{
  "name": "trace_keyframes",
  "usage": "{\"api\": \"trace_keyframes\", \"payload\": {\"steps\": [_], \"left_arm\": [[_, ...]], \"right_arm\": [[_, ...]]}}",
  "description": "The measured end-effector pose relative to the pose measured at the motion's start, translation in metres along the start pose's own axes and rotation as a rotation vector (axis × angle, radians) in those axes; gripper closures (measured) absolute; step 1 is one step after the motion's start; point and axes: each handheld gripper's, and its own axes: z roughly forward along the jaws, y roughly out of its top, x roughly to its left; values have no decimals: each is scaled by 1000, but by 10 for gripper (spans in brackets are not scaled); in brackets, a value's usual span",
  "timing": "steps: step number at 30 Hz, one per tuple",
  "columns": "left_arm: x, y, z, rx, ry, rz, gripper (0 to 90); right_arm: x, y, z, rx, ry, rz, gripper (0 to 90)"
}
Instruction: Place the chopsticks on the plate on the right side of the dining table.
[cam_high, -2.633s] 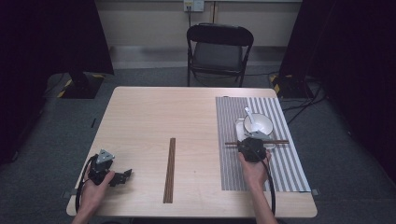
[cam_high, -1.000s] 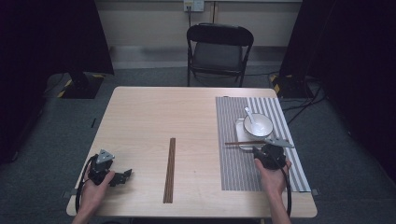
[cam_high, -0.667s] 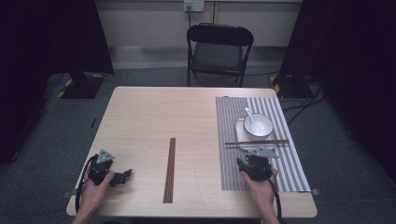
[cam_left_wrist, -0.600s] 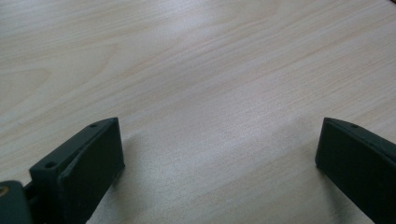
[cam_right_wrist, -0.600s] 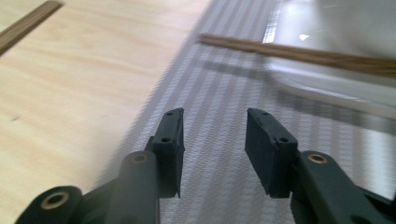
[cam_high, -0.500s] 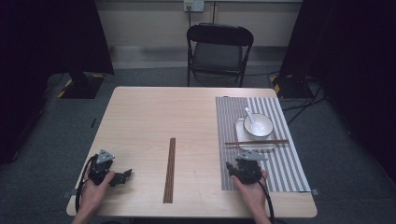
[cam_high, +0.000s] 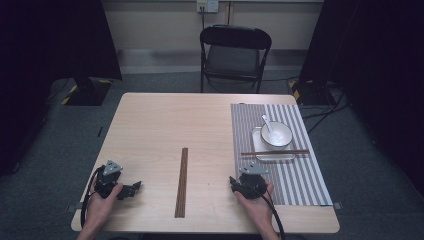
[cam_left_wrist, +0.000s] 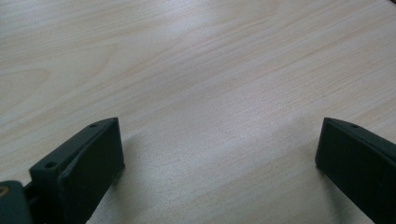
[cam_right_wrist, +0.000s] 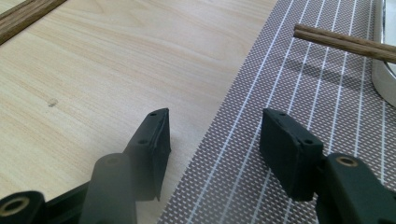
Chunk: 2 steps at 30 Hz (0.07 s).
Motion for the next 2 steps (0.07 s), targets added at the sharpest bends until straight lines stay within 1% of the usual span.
{"api": "trace_keyframes", "payload": {"steps": [2], "left_arm": [[0, 0, 0, 0, -1, -1, 4]], "right_arm": [[0, 0, 0, 0, 1, -1, 430]]}}
